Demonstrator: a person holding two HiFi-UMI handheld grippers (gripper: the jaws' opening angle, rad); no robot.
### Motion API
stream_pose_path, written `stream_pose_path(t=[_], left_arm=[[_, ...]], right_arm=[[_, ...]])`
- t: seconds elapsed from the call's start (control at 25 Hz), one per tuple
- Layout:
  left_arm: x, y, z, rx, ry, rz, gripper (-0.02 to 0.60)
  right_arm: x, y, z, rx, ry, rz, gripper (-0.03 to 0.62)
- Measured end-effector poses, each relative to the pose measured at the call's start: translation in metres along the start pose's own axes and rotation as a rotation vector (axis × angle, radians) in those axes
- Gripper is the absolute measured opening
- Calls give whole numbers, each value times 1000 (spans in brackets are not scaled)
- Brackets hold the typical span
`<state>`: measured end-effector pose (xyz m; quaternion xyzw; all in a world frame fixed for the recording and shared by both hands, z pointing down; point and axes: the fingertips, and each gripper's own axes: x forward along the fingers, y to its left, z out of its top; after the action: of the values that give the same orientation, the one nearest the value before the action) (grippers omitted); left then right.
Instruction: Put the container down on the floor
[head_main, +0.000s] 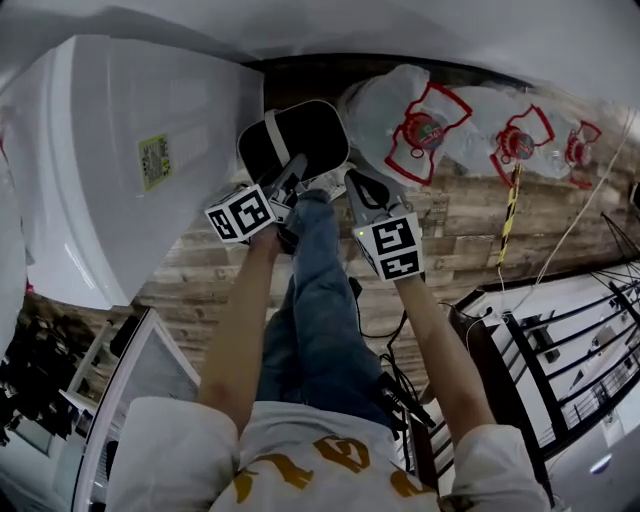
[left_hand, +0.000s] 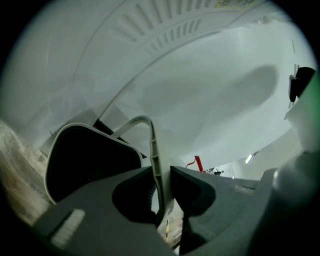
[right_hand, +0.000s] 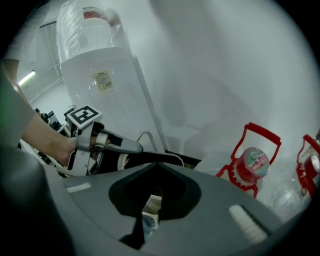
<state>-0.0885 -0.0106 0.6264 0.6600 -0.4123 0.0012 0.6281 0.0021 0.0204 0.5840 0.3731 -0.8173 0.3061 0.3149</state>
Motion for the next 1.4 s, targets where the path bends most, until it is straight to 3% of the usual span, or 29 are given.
stream_pose_path(t=[0.56, 0.92, 1.4], left_arm=[[46, 70, -16, 15, 55, 83, 74], [75, 110, -21, 18, 107, 150, 72], [103, 137, -14, 77, 91, 140, 71]], right_arm=[[63, -16, -41, 99, 47, -20, 26], [96, -16, -52, 94, 85, 30, 26], [129, -33, -72, 114, 100, 4, 26]])
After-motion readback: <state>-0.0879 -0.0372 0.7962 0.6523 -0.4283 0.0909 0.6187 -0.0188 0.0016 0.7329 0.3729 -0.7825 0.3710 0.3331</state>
